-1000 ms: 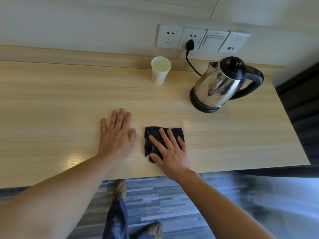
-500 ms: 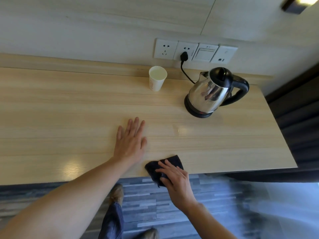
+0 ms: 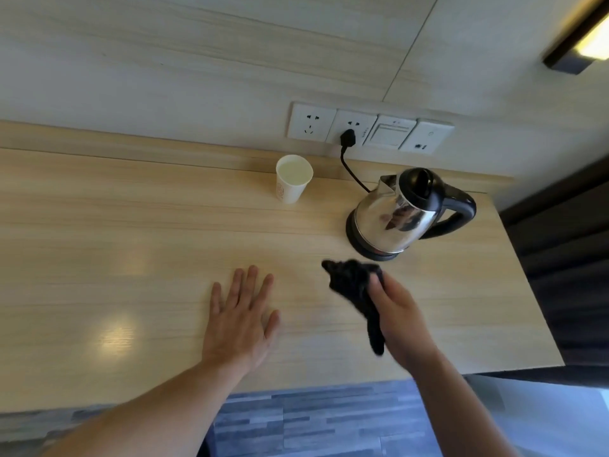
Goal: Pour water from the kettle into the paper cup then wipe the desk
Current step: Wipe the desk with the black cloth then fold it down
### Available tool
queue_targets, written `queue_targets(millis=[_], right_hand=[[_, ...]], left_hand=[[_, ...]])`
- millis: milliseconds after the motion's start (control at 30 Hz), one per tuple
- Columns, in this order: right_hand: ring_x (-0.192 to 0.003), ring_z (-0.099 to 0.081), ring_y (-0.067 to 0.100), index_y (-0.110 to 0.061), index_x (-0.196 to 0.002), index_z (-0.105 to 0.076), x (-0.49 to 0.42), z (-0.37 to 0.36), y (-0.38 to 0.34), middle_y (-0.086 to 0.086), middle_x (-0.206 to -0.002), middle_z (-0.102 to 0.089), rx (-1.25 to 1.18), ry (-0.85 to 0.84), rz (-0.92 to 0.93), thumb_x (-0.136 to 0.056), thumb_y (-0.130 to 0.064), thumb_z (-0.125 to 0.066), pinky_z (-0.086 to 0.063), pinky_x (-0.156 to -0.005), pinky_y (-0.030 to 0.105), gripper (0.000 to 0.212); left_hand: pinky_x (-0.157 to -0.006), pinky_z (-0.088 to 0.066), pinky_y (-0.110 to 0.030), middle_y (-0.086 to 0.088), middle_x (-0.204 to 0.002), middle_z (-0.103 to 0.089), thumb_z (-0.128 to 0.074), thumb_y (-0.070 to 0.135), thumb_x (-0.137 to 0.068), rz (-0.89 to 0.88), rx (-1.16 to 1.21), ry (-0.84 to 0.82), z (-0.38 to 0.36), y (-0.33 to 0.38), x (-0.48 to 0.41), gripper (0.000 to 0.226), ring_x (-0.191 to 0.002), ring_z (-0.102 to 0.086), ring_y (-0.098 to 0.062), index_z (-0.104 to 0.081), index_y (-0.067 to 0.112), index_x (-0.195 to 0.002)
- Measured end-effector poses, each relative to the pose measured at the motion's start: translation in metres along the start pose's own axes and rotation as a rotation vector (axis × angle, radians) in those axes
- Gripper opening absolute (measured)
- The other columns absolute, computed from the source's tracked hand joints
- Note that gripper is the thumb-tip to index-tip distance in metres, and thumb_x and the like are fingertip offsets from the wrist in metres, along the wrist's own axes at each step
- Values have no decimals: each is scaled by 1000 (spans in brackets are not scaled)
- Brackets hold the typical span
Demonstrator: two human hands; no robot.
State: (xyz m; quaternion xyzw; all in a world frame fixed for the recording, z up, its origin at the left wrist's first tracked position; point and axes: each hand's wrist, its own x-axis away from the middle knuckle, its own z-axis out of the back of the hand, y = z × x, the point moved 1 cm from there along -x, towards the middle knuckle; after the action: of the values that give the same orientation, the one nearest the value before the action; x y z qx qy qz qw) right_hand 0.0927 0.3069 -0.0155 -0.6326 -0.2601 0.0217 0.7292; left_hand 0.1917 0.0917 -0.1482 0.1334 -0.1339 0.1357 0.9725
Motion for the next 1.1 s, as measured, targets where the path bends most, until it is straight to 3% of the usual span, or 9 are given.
queue_targets(millis=[100, 133, 200, 267, 367, 533, 800, 1100], right_hand=[[-100, -69, 9, -23, -112, -69, -66, -5, -12, -4, -101, -75, 439, 43, 221, -110, -25, -48, -56, -92, 46, 21], [-104, -67, 10, -27, -114, -68, -87, -9, -10, -6, -107, -74, 588, 14, 258, -107, -33, -49, -54, -96, 51, 21], [-142, -48, 15, -37, -141, -57, -123, -20, 2, -7, -150, -58, 1000, -91, 258, -102, -52, -43, -35, -118, 53, 44], [-160, -9, 13, -39, -161, -30, -143, -29, 21, -9, -173, -19, 1267, -169, 185, -103, -63, -38, -10, -126, 44, 63], [-159, 10, 12, -44, -164, -9, -157, -41, 46, -11, -174, 3, 1320, -180, 180, -101, -71, -27, 1, -126, 42, 71], [-159, 15, 13, -53, -161, -4, -174, -43, 59, -15, -174, 7, 1369, -118, 205, -98, -77, -20, 3, -127, 45, 70], [-157, 21, 13, -56, -159, 0, -163, -34, 71, -16, -172, 13, 1302, -155, 207, -98, -76, -14, 6, -128, 46, 65], [-156, 27, 14, -54, -160, 3, -102, -14, 97, -15, -171, 18, 1303, -156, 201, -101, -70, -23, 11, -127, 47, 66]], left_hand=[[-130, 7, -58, -2, -170, 31, -3, 65, -103, -6, 15, -5, 0, -2, 0, 71, -158, 27, -25, 22, 34, -161], [-130, 7, -58, -2, -170, 31, -3, 66, -103, -7, 15, -4, 1, -2, 0, 71, -158, 28, -26, 22, 34, -161], [-130, 9, -58, -2, -169, 32, -2, 67, -102, -8, 6, -3, 2, -1, -1, 71, -157, 29, -26, 23, 35, -161], [-130, 10, -57, -2, -169, 32, -2, 67, -102, -7, 3, -7, 0, -1, -3, 72, -158, 28, -26, 23, 36, -161], [-130, 2, -59, -3, -174, 18, -7, 68, -102, -7, 3, 24, -2, -2, -4, 72, -161, 18, -27, 9, 35, -164], [-130, -7, -60, -2, -176, 6, -13, 66, -103, 8, -12, 17, -9, -5, -5, 71, -163, 7, -27, -1, 34, -166], [-131, 3, -57, -2, -173, 23, 11, 69, -97, 11, -48, 6, -7, -4, -4, 75, -161, 20, -25, 16, 36, -163], [-131, 4, -56, 2, -174, 22, 2, 67, -100, 25, -53, 9, -2, -1, -2, 71, -160, 23, -22, 16, 38, -164]])
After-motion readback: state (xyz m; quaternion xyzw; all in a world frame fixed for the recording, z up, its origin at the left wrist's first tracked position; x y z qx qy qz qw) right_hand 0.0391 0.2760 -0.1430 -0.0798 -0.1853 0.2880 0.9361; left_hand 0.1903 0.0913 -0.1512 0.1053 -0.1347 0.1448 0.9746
